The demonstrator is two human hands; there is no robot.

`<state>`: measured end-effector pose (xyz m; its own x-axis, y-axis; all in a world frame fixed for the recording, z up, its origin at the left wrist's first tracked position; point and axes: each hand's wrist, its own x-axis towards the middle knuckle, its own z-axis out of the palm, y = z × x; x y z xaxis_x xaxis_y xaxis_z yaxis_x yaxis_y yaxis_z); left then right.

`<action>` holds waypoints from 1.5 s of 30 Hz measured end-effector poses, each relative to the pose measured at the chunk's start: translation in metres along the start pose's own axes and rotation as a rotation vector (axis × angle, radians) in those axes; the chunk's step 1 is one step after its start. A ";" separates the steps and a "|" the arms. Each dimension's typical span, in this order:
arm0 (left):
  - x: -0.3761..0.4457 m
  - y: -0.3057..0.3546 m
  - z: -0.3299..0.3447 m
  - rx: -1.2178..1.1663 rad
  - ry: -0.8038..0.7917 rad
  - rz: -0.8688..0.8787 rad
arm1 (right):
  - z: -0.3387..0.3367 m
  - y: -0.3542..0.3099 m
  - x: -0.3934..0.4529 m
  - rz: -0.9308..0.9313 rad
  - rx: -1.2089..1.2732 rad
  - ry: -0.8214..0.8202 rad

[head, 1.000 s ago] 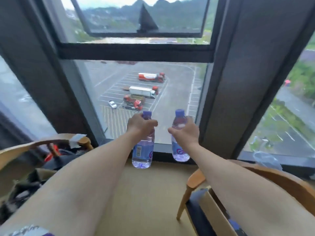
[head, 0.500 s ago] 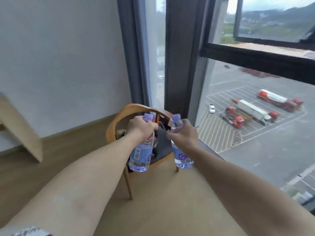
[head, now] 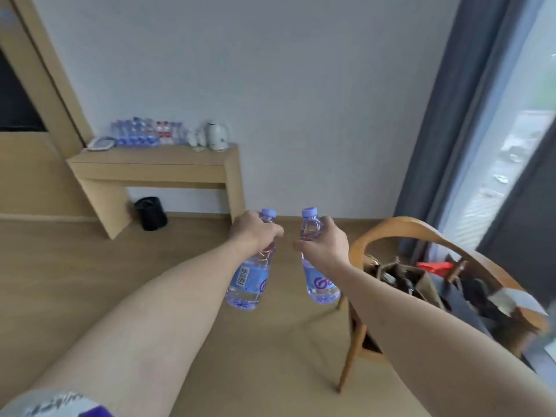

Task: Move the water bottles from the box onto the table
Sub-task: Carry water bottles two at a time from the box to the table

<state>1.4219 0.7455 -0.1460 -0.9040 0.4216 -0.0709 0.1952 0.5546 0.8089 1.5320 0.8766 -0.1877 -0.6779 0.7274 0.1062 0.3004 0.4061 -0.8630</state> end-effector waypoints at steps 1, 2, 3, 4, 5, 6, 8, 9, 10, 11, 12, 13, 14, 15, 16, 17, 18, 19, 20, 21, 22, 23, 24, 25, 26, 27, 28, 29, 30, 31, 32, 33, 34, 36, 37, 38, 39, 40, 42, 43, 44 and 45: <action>0.012 -0.007 -0.016 -0.008 0.023 -0.013 | 0.019 -0.010 0.010 -0.015 0.002 -0.025; 0.023 -0.014 -0.031 -0.014 0.042 -0.023 | 0.039 -0.021 0.019 -0.029 0.004 -0.049; 0.033 -0.022 -0.046 -0.023 0.061 -0.031 | 0.057 -0.031 0.027 -0.042 0.008 -0.071; 0.043 -0.030 -0.060 -0.039 0.081 -0.041 | 0.076 -0.040 0.035 -0.053 0.012 -0.095; 0.052 -0.039 -0.073 -0.053 0.106 -0.053 | 0.095 -0.049 0.042 -0.062 0.014 -0.119; 0.061 -0.048 -0.086 -0.057 0.135 -0.067 | 0.112 -0.057 0.049 -0.070 0.015 -0.140; 0.076 -0.068 -0.109 -0.048 0.181 -0.103 | 0.146 -0.072 0.063 -0.083 0.019 -0.181; 0.084 -0.078 -0.120 -0.051 0.195 -0.125 | 0.162 -0.077 0.070 -0.089 0.024 -0.203; 0.093 -0.089 -0.129 -0.054 0.209 -0.148 | 0.178 -0.081 0.077 -0.094 0.029 -0.224; 0.102 -0.100 -0.137 -0.056 0.224 -0.171 | 0.193 -0.084 0.084 -0.098 0.032 -0.244; 0.113 -0.112 -0.144 -0.060 0.237 -0.193 | 0.208 -0.087 0.091 -0.100 0.033 -0.263; 0.124 -0.123 -0.150 -0.066 0.248 -0.216 | 0.222 -0.090 0.099 -0.102 0.032 -0.281; 0.135 -0.133 -0.156 -0.075 0.258 -0.239 | 0.237 -0.092 0.108 -0.106 0.030 -0.299; 0.147 -0.142 -0.161 -0.086 0.267 -0.257 | 0.252 -0.095 0.118 -0.111 0.029 -0.315; 0.160 -0.149 -0.166 -0.092 0.274 -0.270 | 0.266 -0.098 0.130 -0.116 0.030 -0.330; 0.174 -0.156 -0.170 -0.094 0.280 -0.283 | 0.281 -0.100 0.143 -0.121 0.033 -0.347; 0.189 -0.161 -0.173 -0.102 0.286 -0.296 | 0.296 -0.103 0.157 -0.127 0.036 -0.365; 0.207 -0.166 -0.177 -0.114 0.292 -0.306 | 0.311 -0.106 0.172 -0.136 0.038 -0.384; 0.225 -0.170 -0.180 -0.116 0.299 -0.312 | 0.325 -0.109 0.188 -0.146 0.035 -0.402; 0.244 -0.174 -0.184 -0.104 0.309 -0.318 | 0.340 -0.112 0.206 -0.159 0.028 -0.423; 0.262 -0.176 -0.188 -0.085 0.319 -0.325 | 0.354 -0.116 0.223 -0.170 0.021 -0.443; 0.280 -0.177 -0.193 -0.078 0.326 -0.334 | 0.367 -0.122 0.241 -0.177 0.016 -0.464; 0.299 -0.176 -0.198 -0.084 0.330 -0.344 | 0.378 -0.128 0.260 -0.181 0.014 -0.483; 0.318 -0.175 -0.202 -0.093 0.338 -0.356 | 0.389 -0.136 0.279 -0.183 0.013 -0.500; 0.337 -0.174 -0.208 -0.092 0.351 -0.371 | 0.399 -0.144 0.300 -0.183 0.013 -0.520; 0.357 -0.173 -0.214 -0.077 0.361 -0.382 | 0.408 -0.151 0.320 -0.181 0.012 -0.540; 0.376 -0.172 -0.220 -0.054 0.369 -0.392 | 0.417 -0.159 0.340 -0.180 0.011 -0.558; 0.395 -0.172 -0.226 -0.039 0.381 -0.404 | 0.425 -0.167 0.361 -0.185 0.007 -0.574; 0.411 -0.171 -0.232 -0.036 0.395 -0.419 | 0.433 -0.175 0.379 -0.192 0.002 -0.587; 0.427 -0.171 -0.237 -0.039 0.407 -0.433 | 0.440 -0.182 0.397 -0.193 -0.002 -0.595; 0.442 -0.171 -0.242 -0.041 0.419 -0.442 | 0.448 -0.190 0.413 -0.189 -0.006 -0.598; 0.457 -0.171 -0.247 -0.037 0.429 -0.446 | 0.456 -0.196 0.428 -0.183 -0.012 -0.597; 0.471 -0.171 -0.251 -0.031 0.434 -0.449 | 0.465 -0.201 0.441 -0.177 -0.016 -0.593; 0.500 -0.174 -0.258 -0.027 0.427 -0.443 | 0.484 -0.206 0.464 -0.166 -0.013 -0.589; 0.516 -0.177 -0.262 -0.027 0.416 -0.439 | 0.495 -0.207 0.473 -0.160 -0.011 -0.590; 0.532 -0.180 -0.265 -0.025 0.403 -0.434 | 0.506 -0.207 0.482 -0.155 -0.012 -0.591; 0.548 -0.185 -0.269 -0.021 0.390 -0.428 | 0.518 -0.208 0.490 -0.154 -0.012 -0.592; 0.564 -0.190 -0.273 -0.020 0.377 -0.421 | 0.529 -0.209 0.498 -0.154 -0.014 -0.593; 0.599 -0.201 -0.282 -0.026 0.366 -0.412 | 0.555 -0.212 0.516 -0.157 -0.025 -0.588; 0.616 -0.206 -0.288 -0.024 0.368 -0.404 | 0.568 -0.215 0.526 -0.158 -0.034 -0.586; 0.634 -0.213 -0.295 -0.013 0.367 -0.391 | 0.582 -0.218 0.537 -0.156 -0.037 -0.581; 0.652 -0.219 -0.302 0.004 0.359 -0.377 | 0.596 -0.222 0.548 -0.151 -0.032 -0.575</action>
<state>0.6745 0.6819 -0.1931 -0.9852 -0.0802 -0.1516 -0.1682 0.6239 0.7632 0.6936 0.8551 -0.2321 -0.9666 0.2479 -0.0656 0.1867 0.5049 -0.8427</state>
